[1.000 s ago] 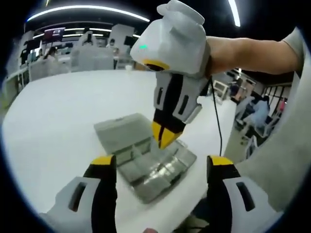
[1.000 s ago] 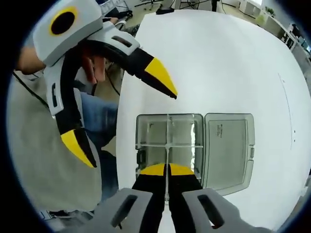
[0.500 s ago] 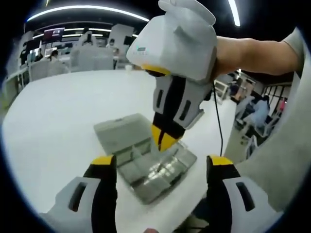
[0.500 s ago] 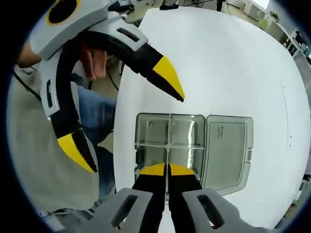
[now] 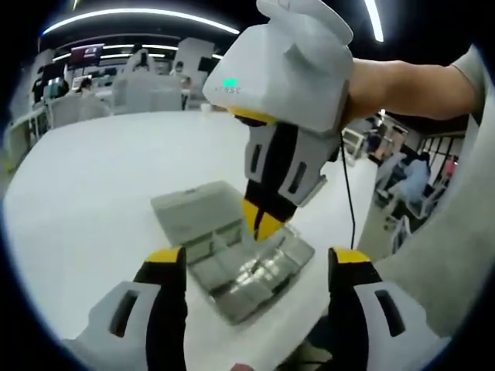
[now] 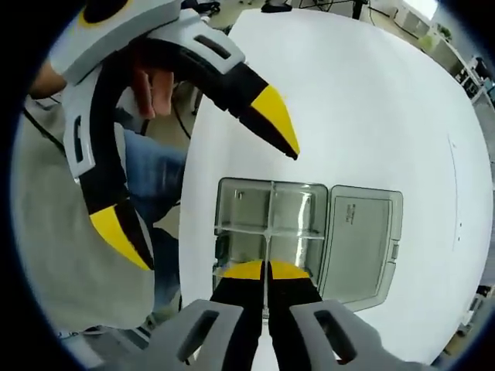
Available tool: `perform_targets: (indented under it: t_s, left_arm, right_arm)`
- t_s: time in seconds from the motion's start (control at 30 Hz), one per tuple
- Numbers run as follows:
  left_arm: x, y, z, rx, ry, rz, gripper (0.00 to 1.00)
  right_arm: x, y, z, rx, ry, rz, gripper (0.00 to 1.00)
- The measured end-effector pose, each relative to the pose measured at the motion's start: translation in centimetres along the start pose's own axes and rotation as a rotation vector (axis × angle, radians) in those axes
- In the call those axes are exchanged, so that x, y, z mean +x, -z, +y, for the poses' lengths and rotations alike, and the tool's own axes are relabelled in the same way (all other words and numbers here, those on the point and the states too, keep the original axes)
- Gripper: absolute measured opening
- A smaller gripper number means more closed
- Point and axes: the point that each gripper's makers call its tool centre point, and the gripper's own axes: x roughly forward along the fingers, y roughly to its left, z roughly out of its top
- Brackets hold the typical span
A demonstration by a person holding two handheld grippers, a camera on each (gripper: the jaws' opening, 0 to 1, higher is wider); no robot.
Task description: Insert the divider into the dual guide fixture by aligning both edges with the guide slots and pushing it downward to the bottom, including one-sided entry, uneven engagement, binding, and posture correction.
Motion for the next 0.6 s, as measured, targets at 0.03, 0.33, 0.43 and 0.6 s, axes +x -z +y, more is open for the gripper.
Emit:
perform_targets:
  t_s: [0.03,0.33,0.43,0.6]
  left_arm:
    - [0.0,0.01,0.0,0.0,0.0,0.0,0.73]
    - [-0.07,-0.08,-0.13,0.003,0.002,-0.001,0.73]
    - [-0.17,-0.06,-0.26,0.004,0.002,0.001,0.72]
    - [-0.28,0.05,-0.23,0.006,0.0,0.0,0.72]
  right_arm:
    - [0.01,-0.01,-0.04,-0.001,0.002,0.001,0.0]
    - [-0.12,-0.12,0.04,-0.03,0.015,0.013,0.0]
    - [0.04,-0.11,-0.12,-0.048,0.019,0.018,0.0]
    - [0.05,-0.12,0.22,-0.074,0.029,0.024,0.0]
